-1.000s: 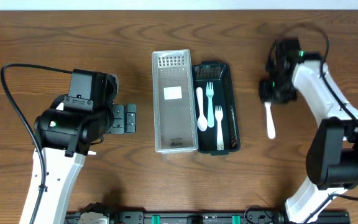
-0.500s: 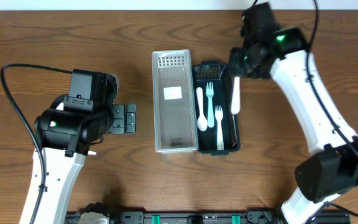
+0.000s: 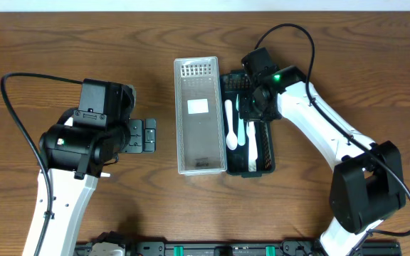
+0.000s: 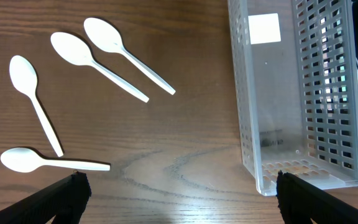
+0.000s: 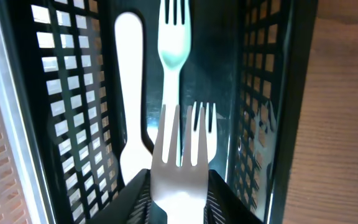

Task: Pack container
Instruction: 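Lower the fork into the black basket and release it, then raise the right arm away and move the left gripper to the spoons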

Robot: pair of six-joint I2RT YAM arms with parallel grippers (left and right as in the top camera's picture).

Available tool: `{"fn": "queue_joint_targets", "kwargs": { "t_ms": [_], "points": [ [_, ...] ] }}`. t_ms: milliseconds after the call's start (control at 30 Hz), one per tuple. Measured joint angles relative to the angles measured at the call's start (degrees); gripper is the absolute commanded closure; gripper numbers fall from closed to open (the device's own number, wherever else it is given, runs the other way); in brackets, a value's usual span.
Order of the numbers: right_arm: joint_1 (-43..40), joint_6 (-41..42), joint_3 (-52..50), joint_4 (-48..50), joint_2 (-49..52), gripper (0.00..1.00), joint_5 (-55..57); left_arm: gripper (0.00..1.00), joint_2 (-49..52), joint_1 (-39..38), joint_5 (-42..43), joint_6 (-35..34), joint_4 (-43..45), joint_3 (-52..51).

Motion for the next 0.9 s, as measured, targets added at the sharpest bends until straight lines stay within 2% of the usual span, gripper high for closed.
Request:
{"fn": "queue_joint_targets", "kwargs": {
  "t_ms": [167, 267, 367, 433, 500, 700, 900],
  "points": [
    [0.0, -2.3, 0.0, 1.2, 0.0, 0.29, 0.0, 0.02, 0.0, 0.0, 0.0, 0.0, 0.0, 0.0],
    [0.0, -3.9, 0.7, 0.8, 0.0, 0.22, 0.0, 0.02, 0.0, 0.0, 0.0, 0.0, 0.0, 0.0],
    [0.0, -6.3, 4.1, -1.6, 0.0, 0.2, 0.0, 0.02, 0.0, 0.0, 0.0, 0.0, 0.0, 0.0],
    [0.0, -7.9, 8.6, -4.2, 0.0, 0.12, 0.1, 0.02, 0.0, 0.0, 0.0, 0.0, -0.1, 0.0],
    [0.0, -9.9, 15.2, -8.3, 0.0, 0.01, 0.8, 0.02, 0.0, 0.0, 0.0, 0.0, -0.5, 0.0],
    [-2.2, -12.3, 30.9, -17.5, -0.2, 0.01, 5.1, 0.02, -1.4, 0.0, -2.6, -3.9, -6.0, 1.5],
    [-13.9, -12.7, 33.5, -22.0, -0.9, 0.01, 6.8, 0.02, -5.2, 1.9, -10.6, -10.7, -9.4, 9.3]
  ]
}}
